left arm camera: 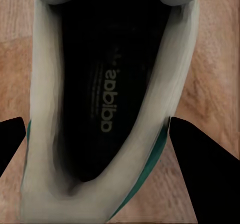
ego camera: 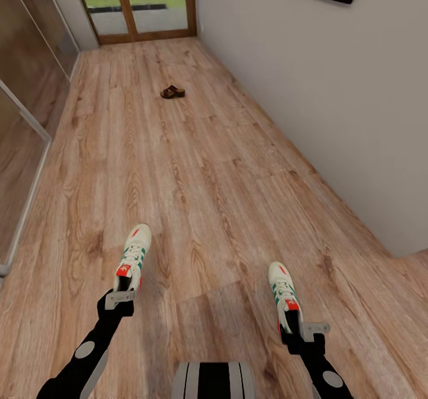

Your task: Pick up the two gym shoes and the two sandals from the corridor floor and place them onto the hallstand (shoe rack) in the corridor, making sure they are on the rack and not on the floor. Arrange them so the two gym shoes are next to each other and the two sandals are next to each other.

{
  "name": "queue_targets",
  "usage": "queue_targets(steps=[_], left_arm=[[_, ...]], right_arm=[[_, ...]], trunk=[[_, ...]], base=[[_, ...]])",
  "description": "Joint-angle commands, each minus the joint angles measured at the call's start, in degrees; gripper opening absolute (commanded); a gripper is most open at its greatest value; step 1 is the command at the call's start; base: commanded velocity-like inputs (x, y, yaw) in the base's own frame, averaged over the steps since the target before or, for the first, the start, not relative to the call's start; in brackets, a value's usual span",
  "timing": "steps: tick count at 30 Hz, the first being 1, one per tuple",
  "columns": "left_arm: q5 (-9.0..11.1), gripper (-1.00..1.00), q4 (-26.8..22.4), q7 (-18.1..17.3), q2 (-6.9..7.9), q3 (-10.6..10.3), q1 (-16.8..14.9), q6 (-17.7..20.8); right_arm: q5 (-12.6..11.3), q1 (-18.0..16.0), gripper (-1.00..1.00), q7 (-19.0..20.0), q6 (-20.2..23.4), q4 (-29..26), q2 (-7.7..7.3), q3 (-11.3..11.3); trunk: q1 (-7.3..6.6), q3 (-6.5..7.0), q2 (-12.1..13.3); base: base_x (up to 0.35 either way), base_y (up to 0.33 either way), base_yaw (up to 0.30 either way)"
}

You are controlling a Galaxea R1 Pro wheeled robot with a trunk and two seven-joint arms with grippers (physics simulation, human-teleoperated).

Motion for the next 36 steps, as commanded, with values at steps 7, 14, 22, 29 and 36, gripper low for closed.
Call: queue_targets(steps=[7, 14, 22, 29, 36], left_arm=[[0.5, -1.00, 0.1, -0.9, 0.01, 0.0, 0.0, -0.1], [0.5, -1.00, 0.3, -0.9, 0.01, 0.0, 0.0, -0.1], [0.5, -1.00, 0.4, -0.9, 0.01, 0.0, 0.0, -0.1], [0.5, -1.00, 0.4, -0.9, 0.01, 0.0, 0.0, -0.1], [0.5, -1.00, 0.5, -0.9, 0.01, 0.0, 0.0, -0.1]], right_arm=[[0.1, -0.1, 1.00, -0.2, -0.2, -0.2, -0.01, -0.1], [0.1, 0.0, 1.00, -0.2, -0.2, -0.2, -0.01, -0.1], [0.1, 0.0, 1.00, -0.2, -0.2, -0.2, -0.01, -0.1], [0.1, 0.0, 1.00, -0.2, -0.2, -0.2, -0.01, -0.1], [0.1, 0.0, 1.00, -0.2, -0.2, -0.2, -0.03, -0.1]], trunk=[[0.17, -2.13, -0.1], [0.35, -4.31, -0.2], [0.50, -6.30, -0.3], [0.50, -6.39, -0.3], [0.50, -6.40, -0.3]], base=[[0.000, 0.000, 0.000], [0.000, 0.000, 0.000], [0.000, 0.000, 0.000], [0.000, 0.000, 0.000], [0.129, 0.000, 0.000]])
